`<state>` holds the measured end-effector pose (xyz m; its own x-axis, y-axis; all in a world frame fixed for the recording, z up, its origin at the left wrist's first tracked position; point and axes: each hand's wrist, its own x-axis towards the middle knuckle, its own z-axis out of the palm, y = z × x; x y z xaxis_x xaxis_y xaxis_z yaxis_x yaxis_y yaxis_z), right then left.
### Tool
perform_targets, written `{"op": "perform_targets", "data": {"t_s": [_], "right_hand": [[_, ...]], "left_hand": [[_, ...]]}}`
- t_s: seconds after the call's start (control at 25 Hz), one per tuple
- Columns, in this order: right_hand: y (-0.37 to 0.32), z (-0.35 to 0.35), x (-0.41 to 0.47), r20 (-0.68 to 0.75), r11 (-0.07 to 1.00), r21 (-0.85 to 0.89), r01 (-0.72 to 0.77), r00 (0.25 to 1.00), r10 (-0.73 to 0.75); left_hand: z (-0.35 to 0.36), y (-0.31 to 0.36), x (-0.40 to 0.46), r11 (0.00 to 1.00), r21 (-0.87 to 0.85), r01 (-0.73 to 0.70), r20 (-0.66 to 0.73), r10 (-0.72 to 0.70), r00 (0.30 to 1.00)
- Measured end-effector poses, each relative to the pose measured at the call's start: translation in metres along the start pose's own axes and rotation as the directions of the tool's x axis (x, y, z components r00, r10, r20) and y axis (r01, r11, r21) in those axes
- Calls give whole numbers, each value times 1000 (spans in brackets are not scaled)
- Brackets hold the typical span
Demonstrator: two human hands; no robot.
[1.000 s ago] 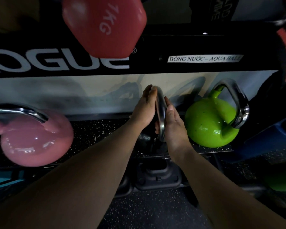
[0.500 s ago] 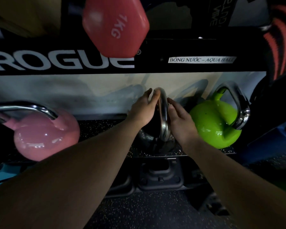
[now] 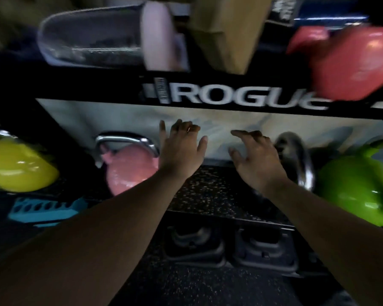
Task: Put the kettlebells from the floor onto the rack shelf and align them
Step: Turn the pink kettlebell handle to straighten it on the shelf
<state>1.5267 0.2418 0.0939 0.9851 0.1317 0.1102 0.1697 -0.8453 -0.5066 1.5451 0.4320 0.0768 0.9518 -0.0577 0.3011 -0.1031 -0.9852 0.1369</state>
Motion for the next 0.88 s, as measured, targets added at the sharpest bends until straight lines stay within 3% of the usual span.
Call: {"op": "perform_targets", "data": {"t_s": [0.08, 0.24, 0.32, 0.4, 0.48, 0.56, 0.64, 0.76, 0.88], "right_hand": [[-44, 28, 8, 51, 999, 31, 14, 999, -15], [-120, 80, 24, 110, 992, 109, 60, 991, -72], [-154, 105, 35, 137, 989, 143, 43, 989, -63], [-176, 131, 46, 149, 991, 133, 27, 988, -47], [-185, 143, 54, 150, 988, 154, -13, 989, -10], [-192, 150, 58, 112, 972, 226, -68, 993, 43], [-198, 156, 54, 28, 941, 317, -117, 993, 114], [-209, 166, 35, -101, 920, 374, -112, 982, 161], [-200, 159, 31, 124, 744, 622, -246, 968, 216]], "left_hand": [[-10, -54, -7, 997, 15, 69, -42, -69, 997], [-19, -145, -27, 927, -99, 363, -25, -367, 930], [-23, -177, -36, 830, -261, 493, 65, -494, 867], [-21, -193, -41, 652, -466, 598, 230, -563, 793], [-14, -188, -51, 475, -605, 639, 361, -552, 752], [-12, -183, -51, 376, -681, 629, 388, -543, 745], [-4, -193, -34, 374, -697, 612, 395, -512, 763], [5, -224, -4, 403, -755, 518, 415, -318, 852], [6, -206, -12, 380, -792, 478, 350, -358, 866]]}}
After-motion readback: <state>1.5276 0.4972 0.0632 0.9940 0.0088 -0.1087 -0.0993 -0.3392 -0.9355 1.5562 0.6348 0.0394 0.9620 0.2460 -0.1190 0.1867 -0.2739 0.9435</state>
